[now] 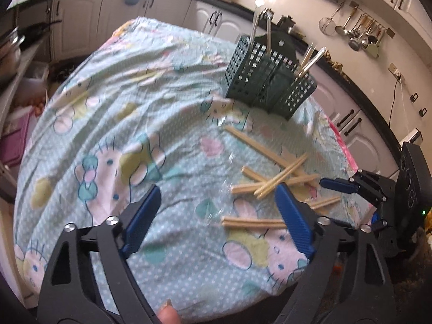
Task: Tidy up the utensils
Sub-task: 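Lower both tools toward the chopstick pile on the cloth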
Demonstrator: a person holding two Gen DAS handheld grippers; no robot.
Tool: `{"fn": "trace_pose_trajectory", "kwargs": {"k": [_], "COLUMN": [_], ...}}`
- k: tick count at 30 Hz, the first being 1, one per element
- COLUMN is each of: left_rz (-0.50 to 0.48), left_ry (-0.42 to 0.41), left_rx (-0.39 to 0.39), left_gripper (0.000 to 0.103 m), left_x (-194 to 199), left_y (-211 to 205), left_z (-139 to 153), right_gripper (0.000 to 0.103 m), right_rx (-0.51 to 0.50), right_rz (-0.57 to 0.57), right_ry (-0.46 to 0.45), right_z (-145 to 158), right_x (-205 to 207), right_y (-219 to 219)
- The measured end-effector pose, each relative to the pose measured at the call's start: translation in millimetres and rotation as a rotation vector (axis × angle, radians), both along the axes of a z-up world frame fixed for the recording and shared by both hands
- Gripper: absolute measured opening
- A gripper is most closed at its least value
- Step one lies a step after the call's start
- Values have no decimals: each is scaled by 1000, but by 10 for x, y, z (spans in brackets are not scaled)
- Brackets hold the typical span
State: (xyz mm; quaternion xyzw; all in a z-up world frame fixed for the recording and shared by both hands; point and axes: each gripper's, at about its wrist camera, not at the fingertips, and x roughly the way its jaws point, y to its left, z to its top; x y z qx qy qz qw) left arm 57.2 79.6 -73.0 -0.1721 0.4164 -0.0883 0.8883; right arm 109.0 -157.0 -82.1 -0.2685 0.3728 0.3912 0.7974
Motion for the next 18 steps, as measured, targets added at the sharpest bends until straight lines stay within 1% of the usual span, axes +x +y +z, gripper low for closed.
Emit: {"fn": "trace_pose_trajectory", "kwargs": {"k": [1, 3, 7, 11, 15, 18], "left_rz": [-3, -14, -41, -68, -81, -87], "left_ry": [12, 46, 81, 110, 130, 146], "left_rx": [-10, -45, -63, -87, -107, -110], "left_gripper": [68, 63, 54, 47, 36, 34], "left_x": [-7, -11, -2, 8, 32, 42], "left_y": [9, 22, -10, -41, -66, -87], "left_z": [-27, -101, -186, -261, -315, -350], "right_gripper": [52, 49, 47, 47, 46, 42], "right_rx": [-7, -37, -75, -107, -121, -139], "right_rz": [0, -1, -7, 3, 15, 39], "right_ry": [0, -5, -12, -16, -18, -32], "right_z": [-9, -54, -129, -199, -224, -248], "right_x": [4, 16, 47, 75, 103, 109], "right_y": [2, 10, 19, 36, 86, 149]}}
